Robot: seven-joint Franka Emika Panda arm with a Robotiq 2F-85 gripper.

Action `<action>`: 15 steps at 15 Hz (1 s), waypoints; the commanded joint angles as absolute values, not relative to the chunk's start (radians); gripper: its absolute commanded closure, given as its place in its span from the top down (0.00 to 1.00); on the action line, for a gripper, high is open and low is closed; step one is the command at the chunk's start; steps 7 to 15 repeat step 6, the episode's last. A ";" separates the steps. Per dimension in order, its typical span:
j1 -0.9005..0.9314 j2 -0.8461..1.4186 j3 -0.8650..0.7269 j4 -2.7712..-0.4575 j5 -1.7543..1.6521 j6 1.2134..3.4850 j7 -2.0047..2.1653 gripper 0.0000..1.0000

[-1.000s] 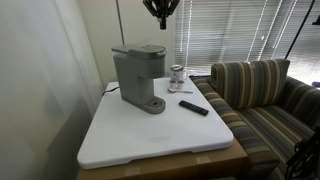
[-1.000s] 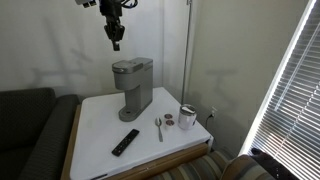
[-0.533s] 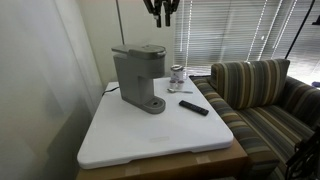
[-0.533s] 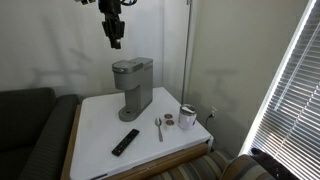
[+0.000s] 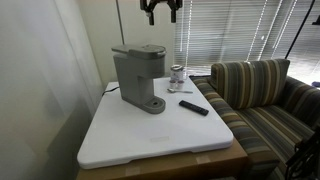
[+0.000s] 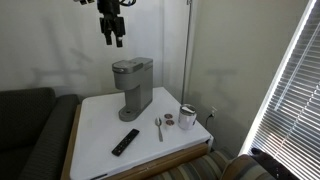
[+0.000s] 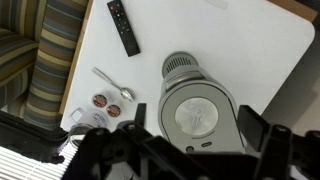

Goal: Press down on the object

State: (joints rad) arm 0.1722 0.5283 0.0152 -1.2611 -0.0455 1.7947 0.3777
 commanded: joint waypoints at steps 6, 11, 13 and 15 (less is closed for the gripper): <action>0.174 0.531 0.017 -1.257 -0.023 1.791 0.376 1.00; 0.174 0.531 0.017 -1.257 -0.023 1.791 0.376 1.00; 0.174 0.531 0.017 -1.257 -0.023 1.791 0.376 1.00; 0.174 0.531 0.017 -1.257 -0.023 1.791 0.376 1.00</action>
